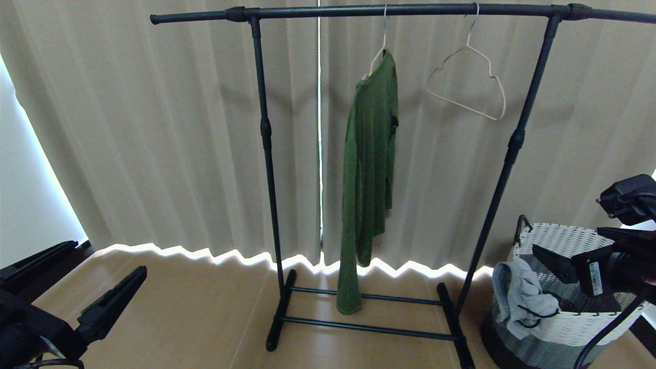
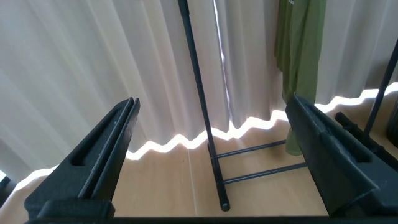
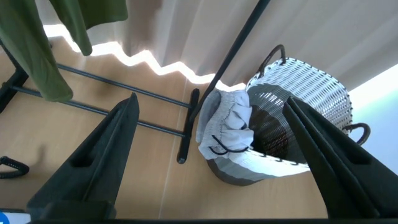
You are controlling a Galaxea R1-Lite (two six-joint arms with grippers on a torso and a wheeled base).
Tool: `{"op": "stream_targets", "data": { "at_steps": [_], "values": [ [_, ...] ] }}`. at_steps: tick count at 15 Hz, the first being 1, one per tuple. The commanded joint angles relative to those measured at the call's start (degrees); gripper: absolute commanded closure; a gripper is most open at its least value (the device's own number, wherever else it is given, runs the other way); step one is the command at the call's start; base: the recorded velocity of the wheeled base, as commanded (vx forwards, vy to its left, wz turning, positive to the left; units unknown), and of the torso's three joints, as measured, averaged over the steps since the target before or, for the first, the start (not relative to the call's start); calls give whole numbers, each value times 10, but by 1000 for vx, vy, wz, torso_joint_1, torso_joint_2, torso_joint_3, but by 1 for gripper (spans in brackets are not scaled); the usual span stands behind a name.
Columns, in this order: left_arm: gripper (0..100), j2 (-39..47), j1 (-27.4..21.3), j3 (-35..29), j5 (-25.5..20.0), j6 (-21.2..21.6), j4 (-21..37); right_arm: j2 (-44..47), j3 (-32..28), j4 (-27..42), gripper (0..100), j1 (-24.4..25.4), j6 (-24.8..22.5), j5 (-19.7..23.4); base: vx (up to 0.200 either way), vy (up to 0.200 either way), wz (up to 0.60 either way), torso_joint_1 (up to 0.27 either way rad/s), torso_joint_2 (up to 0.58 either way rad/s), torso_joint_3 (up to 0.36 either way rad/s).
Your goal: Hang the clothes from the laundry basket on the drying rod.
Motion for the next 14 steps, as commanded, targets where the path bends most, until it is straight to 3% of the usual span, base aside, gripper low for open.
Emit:
{"op": "stream_targets", "data": {
  "at_steps": [1, 7, 11, 14],
  "values": [
    [0, 0, 0, 0, 0, 0, 0, 1, -1, 0, 0, 0, 0, 0, 0, 0, 0, 0, 0, 0],
    [0, -1, -2, 0, -2, -1, 0, -3, -2, 0, 0, 0, 0, 0, 0, 0, 0, 0, 0, 0],
    [0, -2, -2, 0, -4, -1, 0, -3, -4, 0, 0, 1, 0, 0, 0, -200, 0, 0, 5, 2],
    [0, -2, -2, 0, -4, -1, 0, 3, 3, -38, 0, 1, -6, 0, 0, -200, 0, 2, 5, 2]
  ]
}}
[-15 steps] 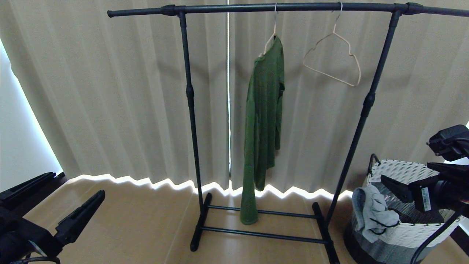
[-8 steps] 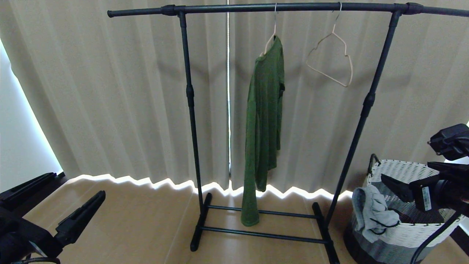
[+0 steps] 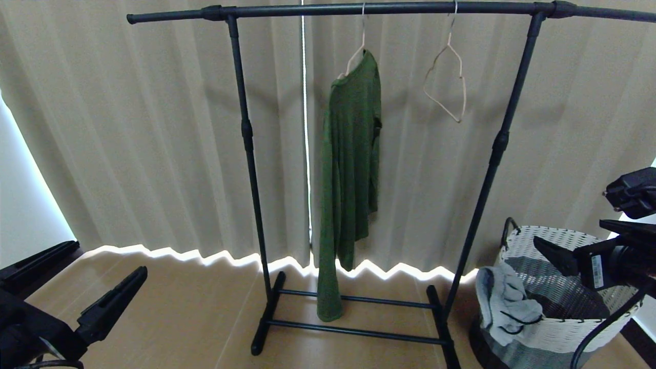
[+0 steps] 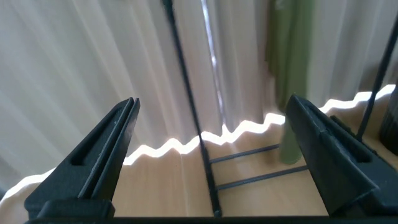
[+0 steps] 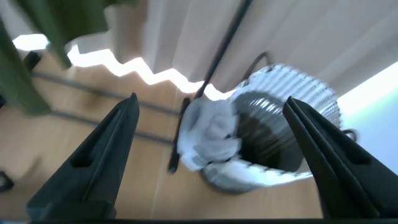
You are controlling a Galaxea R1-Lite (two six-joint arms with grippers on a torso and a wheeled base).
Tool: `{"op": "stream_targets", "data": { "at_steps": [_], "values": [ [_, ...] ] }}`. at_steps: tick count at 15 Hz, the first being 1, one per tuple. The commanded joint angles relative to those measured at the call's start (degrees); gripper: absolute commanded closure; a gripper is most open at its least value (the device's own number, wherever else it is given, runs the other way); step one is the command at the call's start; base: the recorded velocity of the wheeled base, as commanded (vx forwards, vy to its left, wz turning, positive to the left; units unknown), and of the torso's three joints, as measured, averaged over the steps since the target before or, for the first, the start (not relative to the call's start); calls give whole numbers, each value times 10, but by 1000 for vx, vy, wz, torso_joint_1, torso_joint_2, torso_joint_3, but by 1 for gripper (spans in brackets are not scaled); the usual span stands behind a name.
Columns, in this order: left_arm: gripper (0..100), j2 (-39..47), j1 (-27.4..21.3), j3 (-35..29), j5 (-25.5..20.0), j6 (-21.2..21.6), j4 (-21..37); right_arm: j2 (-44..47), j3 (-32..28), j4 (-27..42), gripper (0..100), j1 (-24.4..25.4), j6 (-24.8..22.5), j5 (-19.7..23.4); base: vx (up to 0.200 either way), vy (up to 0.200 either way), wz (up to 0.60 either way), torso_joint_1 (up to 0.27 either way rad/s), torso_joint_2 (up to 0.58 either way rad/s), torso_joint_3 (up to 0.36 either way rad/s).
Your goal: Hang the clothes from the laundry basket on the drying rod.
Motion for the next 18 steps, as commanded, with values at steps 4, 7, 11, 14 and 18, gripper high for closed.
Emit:
{"op": "stream_targets", "data": {
  "at_steps": [4, 7, 11, 14, 18],
  "values": [
    [0, -1, 0, 1, 0, 0, 0, 5, 12, -18, 0, 0, -19, 0, 0, -200, 0, 0, 7, 5],
    [0, 0, 0, 4, 0, 1, 0, 5, 16, -17, 0, 0, -18, 0, 0, -67, 0, 1, 1, -1],
    [0, 0, 0, 7, 0, 2, 0, 5, 33, -13, 0, 0, -19, 1, 0, 0, 0, 0, 0, 0],
    [0, 4, -1, 7, 0, 1, 0, 6, 34, -11, 0, 0, -19, 2, 0, 0, 0, 0, 0, 0],
    [0, 1, -3, 13, 0, 1, 1, 26, 43, -19, 0, 0, -16, 3, 0, 0, 0, 0, 0, 0]
  ]
}}
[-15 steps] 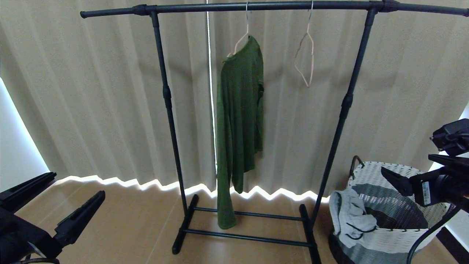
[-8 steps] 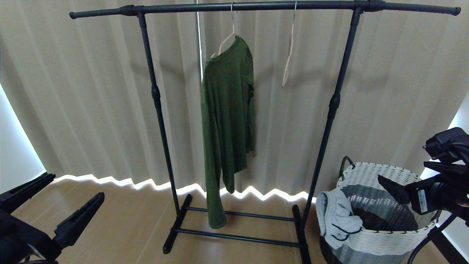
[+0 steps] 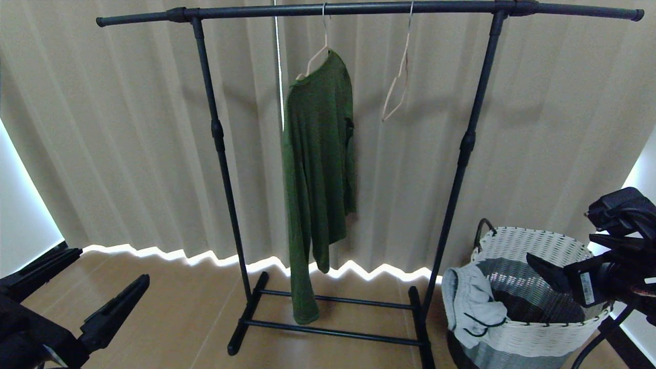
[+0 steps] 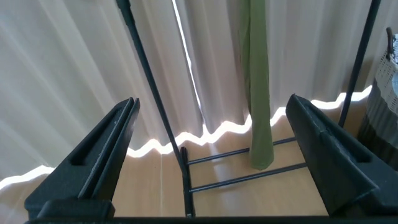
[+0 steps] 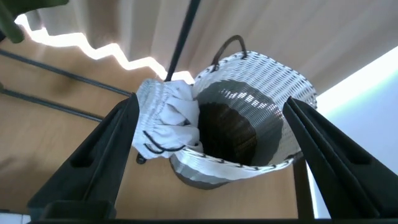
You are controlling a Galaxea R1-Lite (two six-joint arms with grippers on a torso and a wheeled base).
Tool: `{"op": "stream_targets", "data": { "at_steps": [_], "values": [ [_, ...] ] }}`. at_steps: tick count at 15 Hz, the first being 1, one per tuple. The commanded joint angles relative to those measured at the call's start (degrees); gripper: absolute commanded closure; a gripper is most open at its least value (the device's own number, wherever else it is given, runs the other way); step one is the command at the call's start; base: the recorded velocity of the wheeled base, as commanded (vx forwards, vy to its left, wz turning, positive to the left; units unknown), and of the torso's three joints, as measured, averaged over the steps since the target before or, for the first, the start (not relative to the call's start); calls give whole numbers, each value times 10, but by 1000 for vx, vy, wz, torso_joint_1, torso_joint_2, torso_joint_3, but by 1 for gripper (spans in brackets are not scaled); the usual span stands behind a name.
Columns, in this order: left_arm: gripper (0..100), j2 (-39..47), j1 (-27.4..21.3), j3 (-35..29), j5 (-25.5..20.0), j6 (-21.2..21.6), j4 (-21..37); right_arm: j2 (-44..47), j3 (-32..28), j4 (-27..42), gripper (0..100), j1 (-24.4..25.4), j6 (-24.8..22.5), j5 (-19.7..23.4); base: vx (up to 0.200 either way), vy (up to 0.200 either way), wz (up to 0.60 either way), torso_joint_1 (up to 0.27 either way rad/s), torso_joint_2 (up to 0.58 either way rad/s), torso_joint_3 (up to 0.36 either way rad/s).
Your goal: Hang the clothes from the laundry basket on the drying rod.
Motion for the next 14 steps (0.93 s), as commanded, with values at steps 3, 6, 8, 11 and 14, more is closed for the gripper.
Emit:
{"op": "stream_targets", "data": {
  "at_steps": [3, 6, 8, 11, 14],
  "values": [
    [0, 0, 0, 1, 0, -1, 0, 9, 1, 0, 0, 0, 0, 0, 200, 0, 0, -2, 4, 4],
    [0, 0, 0, 1, 0, 0, 0, 8, 4, 1, 0, 0, 0, 0, 200, 0, 0, 9, 4, 4],
    [0, 1, 0, 1, 0, 0, 0, 8, 4, 1, 0, 0, 0, 0, 200, 0, 0, -2, 5, 5],
    [0, 0, -1, 7, 0, 2, 0, 12, 13, 2, 0, 0, -1, 0, 67, 0, 0, 1, 6, -1],
    [0, 0, -1, 8, 0, 2, 0, 27, 13, 1, 0, 0, 0, 0, 0, 0, 0, 0, 0, 0]
  ]
}}
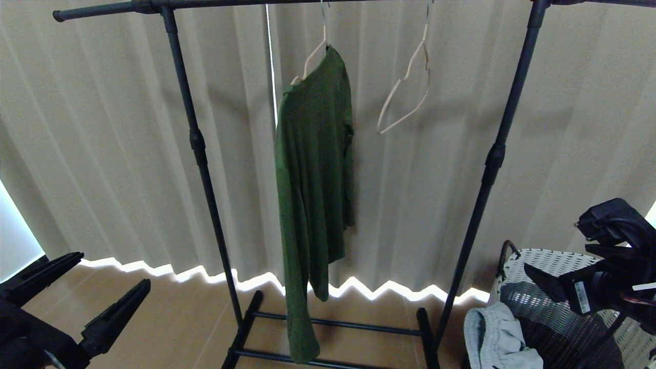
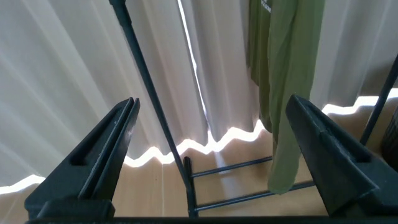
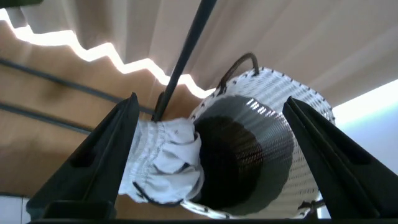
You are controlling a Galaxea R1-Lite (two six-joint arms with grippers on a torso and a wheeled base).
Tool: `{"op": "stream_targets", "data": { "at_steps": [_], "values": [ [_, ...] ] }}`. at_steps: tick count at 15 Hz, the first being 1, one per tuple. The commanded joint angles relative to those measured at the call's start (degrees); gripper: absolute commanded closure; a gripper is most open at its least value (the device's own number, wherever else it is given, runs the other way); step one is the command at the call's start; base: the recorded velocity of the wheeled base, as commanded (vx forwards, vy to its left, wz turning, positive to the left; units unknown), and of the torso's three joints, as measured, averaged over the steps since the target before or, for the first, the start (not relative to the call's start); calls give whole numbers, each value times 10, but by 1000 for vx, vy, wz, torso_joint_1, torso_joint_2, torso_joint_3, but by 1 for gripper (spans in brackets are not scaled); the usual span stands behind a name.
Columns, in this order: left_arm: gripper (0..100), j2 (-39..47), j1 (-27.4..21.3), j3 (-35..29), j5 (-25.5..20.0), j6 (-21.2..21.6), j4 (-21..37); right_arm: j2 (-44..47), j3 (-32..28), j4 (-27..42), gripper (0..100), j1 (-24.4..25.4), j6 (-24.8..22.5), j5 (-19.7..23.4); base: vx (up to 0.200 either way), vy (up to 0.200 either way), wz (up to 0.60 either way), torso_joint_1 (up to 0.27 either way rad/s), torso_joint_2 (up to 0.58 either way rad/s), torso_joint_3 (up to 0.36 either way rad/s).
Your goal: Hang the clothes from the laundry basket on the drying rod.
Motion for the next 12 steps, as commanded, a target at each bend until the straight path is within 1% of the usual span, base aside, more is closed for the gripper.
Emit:
{"op": "stream_targets", "data": {
  "at_steps": [1, 4, 9, 12],
  "values": [
    [0, 0, 0, -1, 0, 0, 1, 15, 1, 0, 0, 0, -1, 0, 0, 0, 0, 0, 0, 0],
    [0, 2, 0, -2, 0, 0, 1, 66, 2, 0, 0, 4, -1, 1, 0, 0, 0, 0, 0, 0],
    [0, -3, 0, -2, 0, 0, 0, 215, 15, -3, 0, 34, 0, 0, 0, 0, 0, 0, 0, 0],
    [0, -3, 1, -2, 0, -1, 0, 309, 13, -54, 0, 45, -3, -5, 0, 0, 0, 0, 0, 0]
  ]
}}
